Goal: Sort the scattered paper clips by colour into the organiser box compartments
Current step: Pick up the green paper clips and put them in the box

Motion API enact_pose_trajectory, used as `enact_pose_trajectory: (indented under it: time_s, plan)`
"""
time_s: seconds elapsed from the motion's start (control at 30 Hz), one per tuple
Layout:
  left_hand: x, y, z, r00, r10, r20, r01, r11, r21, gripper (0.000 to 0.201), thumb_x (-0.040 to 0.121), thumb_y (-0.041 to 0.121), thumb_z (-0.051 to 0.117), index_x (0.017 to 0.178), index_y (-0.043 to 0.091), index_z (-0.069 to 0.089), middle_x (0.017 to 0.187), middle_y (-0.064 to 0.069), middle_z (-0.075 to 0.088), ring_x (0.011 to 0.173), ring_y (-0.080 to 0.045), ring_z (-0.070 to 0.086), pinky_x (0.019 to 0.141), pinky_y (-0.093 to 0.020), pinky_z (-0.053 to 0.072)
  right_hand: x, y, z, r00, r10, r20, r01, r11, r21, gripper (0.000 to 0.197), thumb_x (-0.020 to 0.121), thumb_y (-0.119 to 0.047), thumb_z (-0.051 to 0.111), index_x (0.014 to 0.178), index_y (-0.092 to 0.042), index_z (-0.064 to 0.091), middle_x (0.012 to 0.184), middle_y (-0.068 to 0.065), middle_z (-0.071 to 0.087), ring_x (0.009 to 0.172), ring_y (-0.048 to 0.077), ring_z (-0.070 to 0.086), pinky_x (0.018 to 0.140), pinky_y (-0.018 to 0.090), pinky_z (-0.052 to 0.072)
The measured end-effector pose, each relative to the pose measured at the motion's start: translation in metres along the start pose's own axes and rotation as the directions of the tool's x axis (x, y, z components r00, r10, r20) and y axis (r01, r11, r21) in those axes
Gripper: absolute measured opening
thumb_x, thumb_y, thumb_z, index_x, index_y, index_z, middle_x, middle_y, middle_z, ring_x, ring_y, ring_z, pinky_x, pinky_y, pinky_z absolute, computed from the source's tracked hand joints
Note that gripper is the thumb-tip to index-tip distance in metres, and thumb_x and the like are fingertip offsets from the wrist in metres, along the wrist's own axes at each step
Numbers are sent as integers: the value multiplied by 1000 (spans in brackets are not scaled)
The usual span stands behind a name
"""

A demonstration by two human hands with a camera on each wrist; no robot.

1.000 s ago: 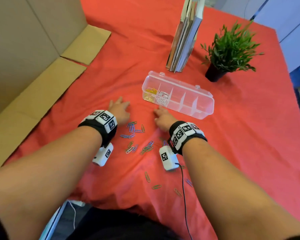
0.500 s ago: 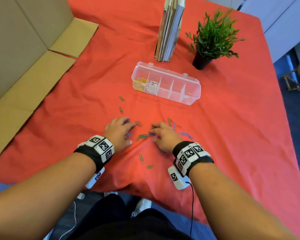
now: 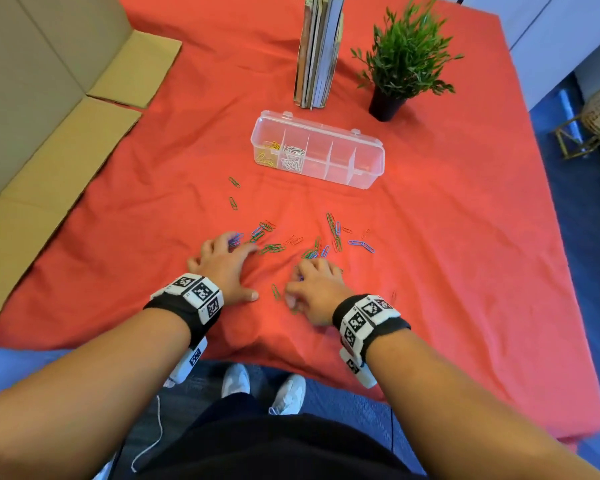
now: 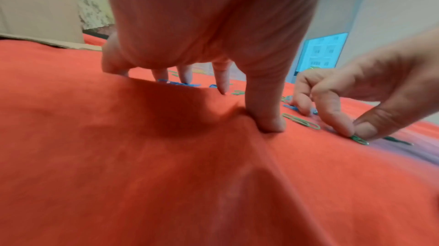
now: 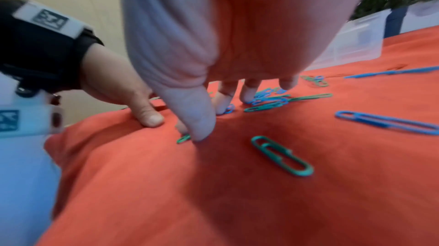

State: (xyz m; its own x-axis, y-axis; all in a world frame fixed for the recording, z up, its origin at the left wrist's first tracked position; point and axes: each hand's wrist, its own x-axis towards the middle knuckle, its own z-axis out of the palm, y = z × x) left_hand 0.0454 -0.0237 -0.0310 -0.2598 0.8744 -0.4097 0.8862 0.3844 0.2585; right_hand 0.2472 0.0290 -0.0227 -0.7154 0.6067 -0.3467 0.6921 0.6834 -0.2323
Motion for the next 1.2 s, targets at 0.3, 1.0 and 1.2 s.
enact_pose_trajectory:
  time_s: [0.3,1.0,1.2]
  plan:
    - [20,-21,-19,998,16,-68,-26,989,-146,36,82,38,57,117,33,50,124,-1,53,120,-26,49,96,-47,40,14,53,-31,850,518,-97,-436,795,422,28,78,-3,51,94,-15,70,107,14,63,102,30,60,90,31,45]
    - [128,-11,-68,982,168,-86,-168,986,10,66,84,-1,50,145,13,29,158,-14,13,142,-42,17,118,-42,21,61,74,-61,715,678,-171,-519,679,519,28,83,-6,50,100,-12,71,107,12,70,104,28,63,90,29,47]
    - [134,-18,-70,973,221,-63,-205,958,201,41,84,6,54,124,11,57,134,-18,49,123,-35,48,100,-39,42,90,75,-51,719,685,-120,-578,684,445,27,82,-19,59,108,-15,63,120,16,57,107,35,59,94,37,49]
